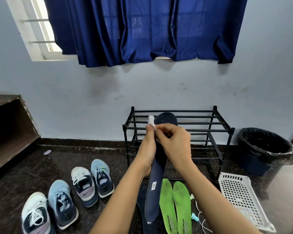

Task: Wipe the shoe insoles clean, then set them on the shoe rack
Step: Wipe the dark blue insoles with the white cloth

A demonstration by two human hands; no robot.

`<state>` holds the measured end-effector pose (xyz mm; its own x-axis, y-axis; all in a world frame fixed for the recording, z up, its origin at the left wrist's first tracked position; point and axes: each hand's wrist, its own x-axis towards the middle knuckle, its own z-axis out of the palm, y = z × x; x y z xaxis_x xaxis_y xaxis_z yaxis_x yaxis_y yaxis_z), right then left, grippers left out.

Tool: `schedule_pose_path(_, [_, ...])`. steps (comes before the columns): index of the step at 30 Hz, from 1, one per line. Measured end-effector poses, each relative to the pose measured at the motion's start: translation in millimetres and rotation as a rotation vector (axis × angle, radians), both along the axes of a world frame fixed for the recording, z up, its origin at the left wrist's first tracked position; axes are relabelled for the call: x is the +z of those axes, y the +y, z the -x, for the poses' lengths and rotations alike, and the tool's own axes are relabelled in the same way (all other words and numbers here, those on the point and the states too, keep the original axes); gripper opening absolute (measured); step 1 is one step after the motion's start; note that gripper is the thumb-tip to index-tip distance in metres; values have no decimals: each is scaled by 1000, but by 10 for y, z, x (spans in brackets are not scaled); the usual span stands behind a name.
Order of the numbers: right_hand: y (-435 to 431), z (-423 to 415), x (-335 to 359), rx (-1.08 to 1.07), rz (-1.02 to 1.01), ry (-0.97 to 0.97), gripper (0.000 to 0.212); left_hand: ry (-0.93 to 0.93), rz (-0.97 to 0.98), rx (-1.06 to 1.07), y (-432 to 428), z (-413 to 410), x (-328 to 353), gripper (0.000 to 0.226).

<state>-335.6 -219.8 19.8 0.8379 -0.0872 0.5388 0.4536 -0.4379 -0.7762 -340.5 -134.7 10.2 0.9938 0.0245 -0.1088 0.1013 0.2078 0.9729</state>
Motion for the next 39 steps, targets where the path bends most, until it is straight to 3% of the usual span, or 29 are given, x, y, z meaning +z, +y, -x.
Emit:
schedule_pose_path(5, [-149, -220, 57, -249, 86, -48, 18, -8, -71, -31, -115, 80, -28, 59])
schedule_pose_path(9, [-191, -218, 34, -150, -13, -5, 13, -22, -135, -25, -94, 66, -39, 58])
schedule_pose_path(13, [-72, -80, -7, -6, 13, 3, 10, 16, -58, -14, 13, 18, -34, 58])
schedule_pose_path(19, [-235, -283, 23, -211, 2, 13, 17, 36, -97, -58, -94, 123, -14, 53])
schedule_pose_path(26, [-42, -107, -101, -27, 33, -8, 18, 63, -11, -23, 0, 88, 7, 53])
schedule_pose_path(33, [-160, -278, 9, -194, 13, -11, 18, 82, -5, -52, -73, 138, 12, 55])
schedule_pose_path(39, [14, -64, -94, -40, 46, -62, 20, 59, 33, -36, -16, 147, 38, 53])
